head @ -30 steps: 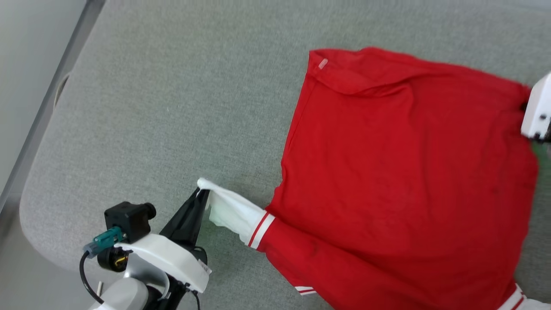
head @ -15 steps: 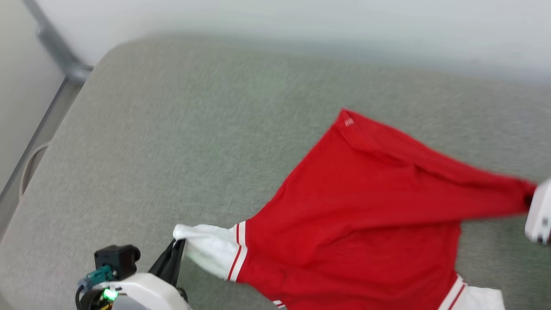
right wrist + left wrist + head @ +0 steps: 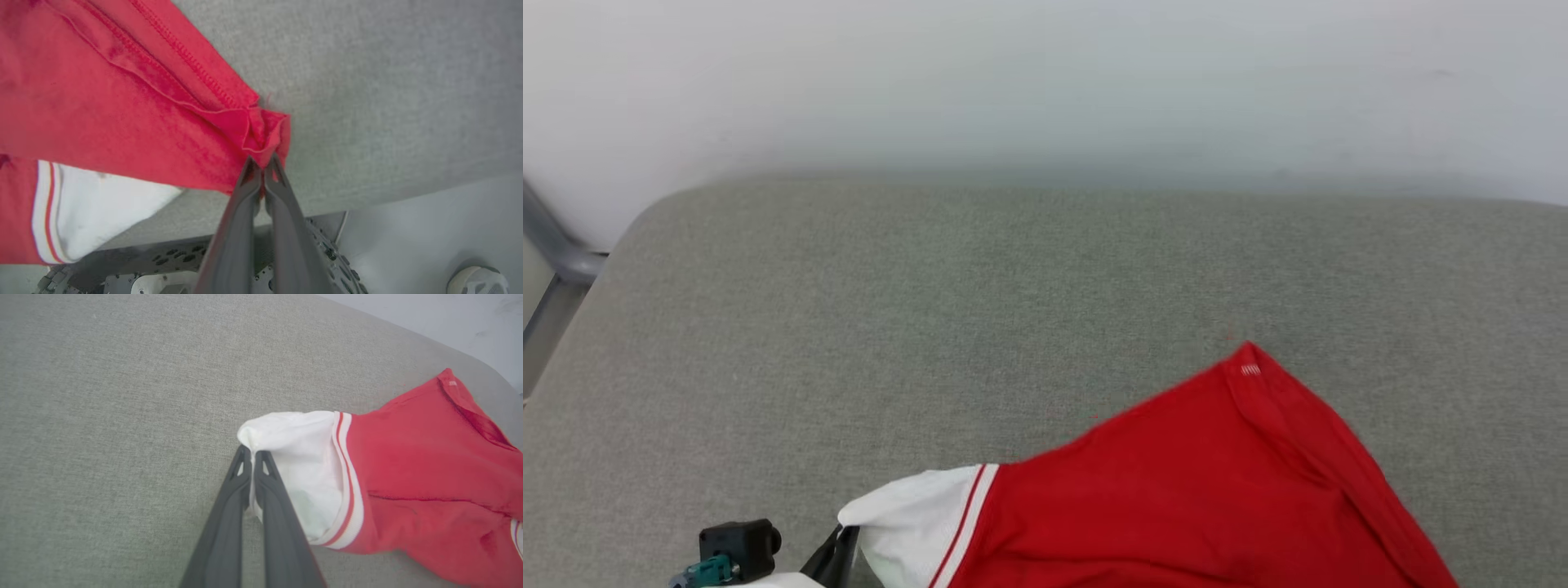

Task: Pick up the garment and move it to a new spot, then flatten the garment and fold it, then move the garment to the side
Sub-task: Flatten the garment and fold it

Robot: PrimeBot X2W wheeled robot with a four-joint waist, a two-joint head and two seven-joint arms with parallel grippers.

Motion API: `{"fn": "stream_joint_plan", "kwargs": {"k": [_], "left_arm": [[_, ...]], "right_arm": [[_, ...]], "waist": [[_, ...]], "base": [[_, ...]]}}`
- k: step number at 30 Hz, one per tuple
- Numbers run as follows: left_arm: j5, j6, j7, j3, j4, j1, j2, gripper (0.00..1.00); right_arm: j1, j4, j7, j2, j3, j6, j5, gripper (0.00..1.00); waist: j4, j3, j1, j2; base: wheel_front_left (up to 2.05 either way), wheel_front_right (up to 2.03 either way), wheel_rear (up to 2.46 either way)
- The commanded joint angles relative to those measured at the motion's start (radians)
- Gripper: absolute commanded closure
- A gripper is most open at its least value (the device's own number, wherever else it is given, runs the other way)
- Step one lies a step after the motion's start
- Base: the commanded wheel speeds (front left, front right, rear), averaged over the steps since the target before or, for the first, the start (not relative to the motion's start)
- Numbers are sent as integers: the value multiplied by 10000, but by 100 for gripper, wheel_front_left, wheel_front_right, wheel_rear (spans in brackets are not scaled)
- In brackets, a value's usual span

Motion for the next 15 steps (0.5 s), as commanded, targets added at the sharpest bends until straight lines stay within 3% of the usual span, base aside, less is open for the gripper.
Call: {"fn": "stream_joint_plan", "kwargs": {"k": [1, 4, 5, 6, 7, 15], "left_arm": [[-54, 23, 30, -34, 52, 100, 51, 100], [-62, 51, 43, -41, 121, 203, 74, 100], [-81, 58, 54, -54, 138, 221, 60, 100], [-144, 84, 74, -26, 172, 246, 28, 100], [-159, 113, 73, -6, 188, 263, 17, 100], [-202, 162, 87, -21, 119, 252, -10, 100]], "right_arm": [[373, 3, -68, 56, -33, -14, 188, 100], [981, 483, -461, 80, 218, -13, 1115, 100], [1061, 614, -816, 69, 294, -13, 1518, 87], [1097, 683, -1263, 54, 366, -13, 1554, 19], [1151, 811, -1566, 59, 507, -13, 1672, 0], [19, 839, -4861, 57, 516, -11, 1680, 0]], "waist": [[-155, -167, 2, -1], [-260, -266, 2, -1], [-282, -286, 2, -1], [-308, -300, 2, -1], [-350, -313, 2, -1], [-398, -296, 2, -1]], "base": [[0, 0, 0], [0, 0, 0], [0, 0, 0], [0, 0, 0], [0, 0, 0], [0, 0, 0]]}}
